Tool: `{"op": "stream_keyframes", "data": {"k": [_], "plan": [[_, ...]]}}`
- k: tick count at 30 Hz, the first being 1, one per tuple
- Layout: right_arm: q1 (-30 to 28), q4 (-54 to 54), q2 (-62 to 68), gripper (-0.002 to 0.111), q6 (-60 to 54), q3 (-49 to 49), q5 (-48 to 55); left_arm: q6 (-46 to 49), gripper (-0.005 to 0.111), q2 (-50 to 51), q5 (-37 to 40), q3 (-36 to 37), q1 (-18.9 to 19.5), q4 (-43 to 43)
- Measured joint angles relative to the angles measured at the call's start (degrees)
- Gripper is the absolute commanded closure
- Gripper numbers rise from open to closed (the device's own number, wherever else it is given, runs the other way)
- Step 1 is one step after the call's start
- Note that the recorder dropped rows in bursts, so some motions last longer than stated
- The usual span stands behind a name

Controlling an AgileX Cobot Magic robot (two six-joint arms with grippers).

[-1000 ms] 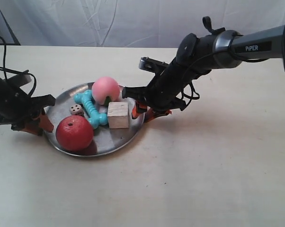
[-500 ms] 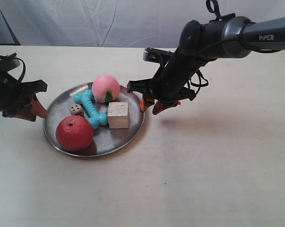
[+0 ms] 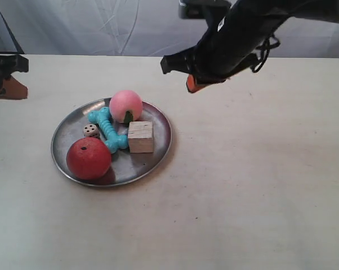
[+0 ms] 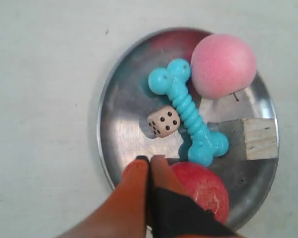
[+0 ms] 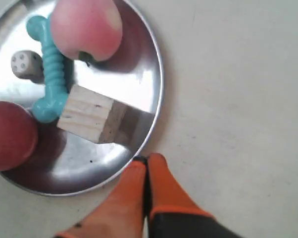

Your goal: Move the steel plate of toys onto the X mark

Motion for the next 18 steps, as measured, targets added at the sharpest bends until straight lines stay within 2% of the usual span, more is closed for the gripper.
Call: {"op": "stream_keyframes", "data": {"k": [10,15,18], "plan": [[8.42,-16.10,-30.24,0.108,9.19,21.80,-15.74,2.64,0.107,-33.26,-8.46,11.17,-0.13,1.53],[9.49,-19.24,-45.57,0.109,13.50,32.28,-19.61,3.65,0.107,-47.86,-8.46,14.02,-3.09,4.51],[9.52,-21.09,-55.10,0.109,14.76,36.99,-19.87,0.37,0.107,-56.01,-8.46,15.31,-4.11,8.28]]}}
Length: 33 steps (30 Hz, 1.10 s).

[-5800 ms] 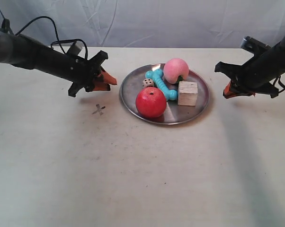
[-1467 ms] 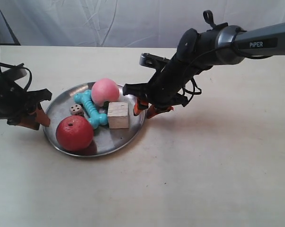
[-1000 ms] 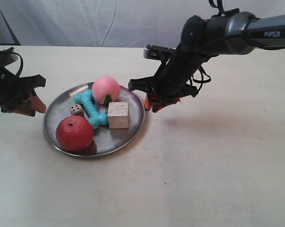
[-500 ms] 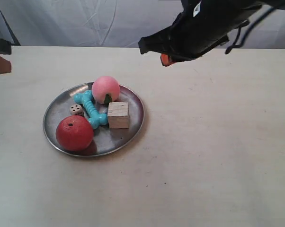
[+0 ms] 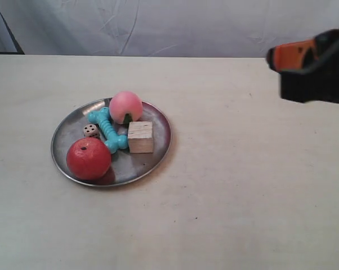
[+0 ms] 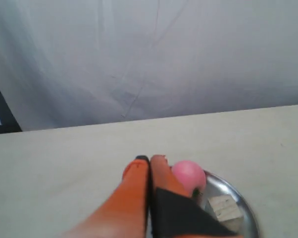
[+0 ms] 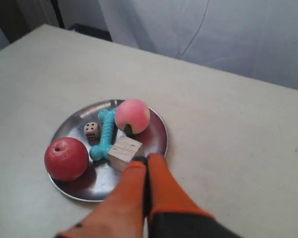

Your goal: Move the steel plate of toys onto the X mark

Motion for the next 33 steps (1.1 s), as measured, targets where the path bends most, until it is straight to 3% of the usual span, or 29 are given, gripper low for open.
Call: {"op": "stream_keyframes", "data": {"k": [5,9,13,25,28,33], "plan": [[0.10,-7.19,-13.43,0.109,4.06,4.15,3.77,-16.66,0.107,-10.71,0.69,2.76,-0.12,16.54],[0.10,-17.39,-20.47,0.109,15.25,6.79,7.40,-27.79,0.107,-15.64,3.06,4.30,-0.79,25.83],[0.10,-19.28,-22.17,0.109,21.11,8.81,11.06,-30.39,0.107,-17.65,3.60,4.91,-1.26,27.33],[0.10,-16.45,-22.29,0.109,22.54,9.17,14.84,-31.26,0.107,-17.88,3.33,4.94,-1.30,27.11],[-4.04,-15.37,-25.82,0.109,22.54,9.17,14.84,-31.26,0.107,-17.88,2.68,4.94,-1.34,26.75],[-20.54,-15.37,-38.09,0.109,22.54,19.68,5.44,-31.26,0.107,-17.88,-1.41,5.16,-1.34,30.83]]}}
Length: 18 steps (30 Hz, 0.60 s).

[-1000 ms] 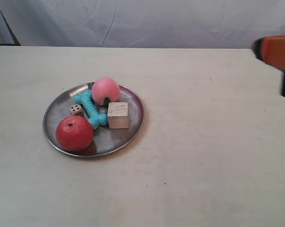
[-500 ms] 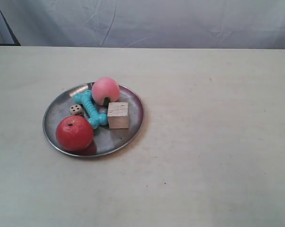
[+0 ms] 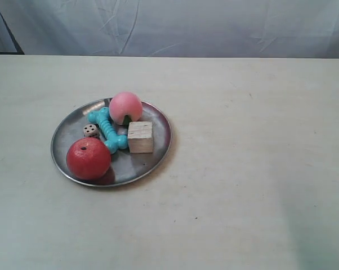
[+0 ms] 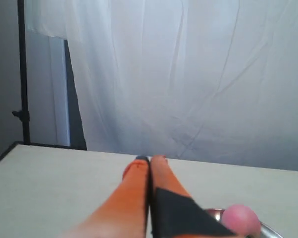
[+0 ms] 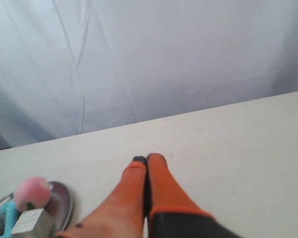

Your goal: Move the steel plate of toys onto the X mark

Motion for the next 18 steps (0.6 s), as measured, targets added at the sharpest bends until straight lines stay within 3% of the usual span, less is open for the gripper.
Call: {"op": "stream_keyframes", "data": {"k": [5,10,18], "plan": [[-10.77,0.10,-9.17,0.109,0.00,11.90,-2.43,0.00,0.107,-0.12,-9.62,7.45,-2.00,7.00],[-11.58,0.00,-9.18,0.109,0.00,15.67,-0.77,0.65,0.107,-0.12,-19.18,15.83,-2.83,8.74],[-11.58,0.93,-9.31,0.109,0.00,23.14,-1.51,0.68,0.107,-0.12,-19.53,16.82,-3.09,8.85]]}}
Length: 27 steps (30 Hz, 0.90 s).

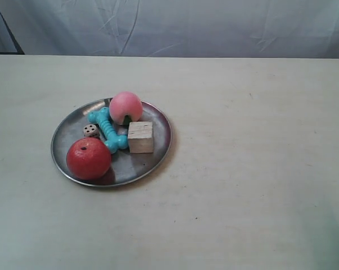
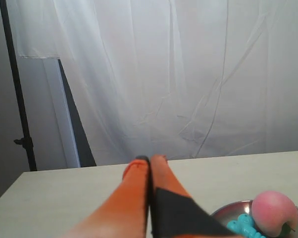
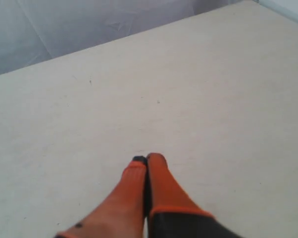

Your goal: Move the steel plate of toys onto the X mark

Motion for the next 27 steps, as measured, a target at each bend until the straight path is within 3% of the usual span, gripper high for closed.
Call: {"op": "stream_keyframes", "data": {"k": [27], "plan": [[0.00,1.11,0.00,0.109,0.14,0.50,-1.28,0.00,0.107,-0.08,-0.73,0.00,-0.33,0.00]]}}
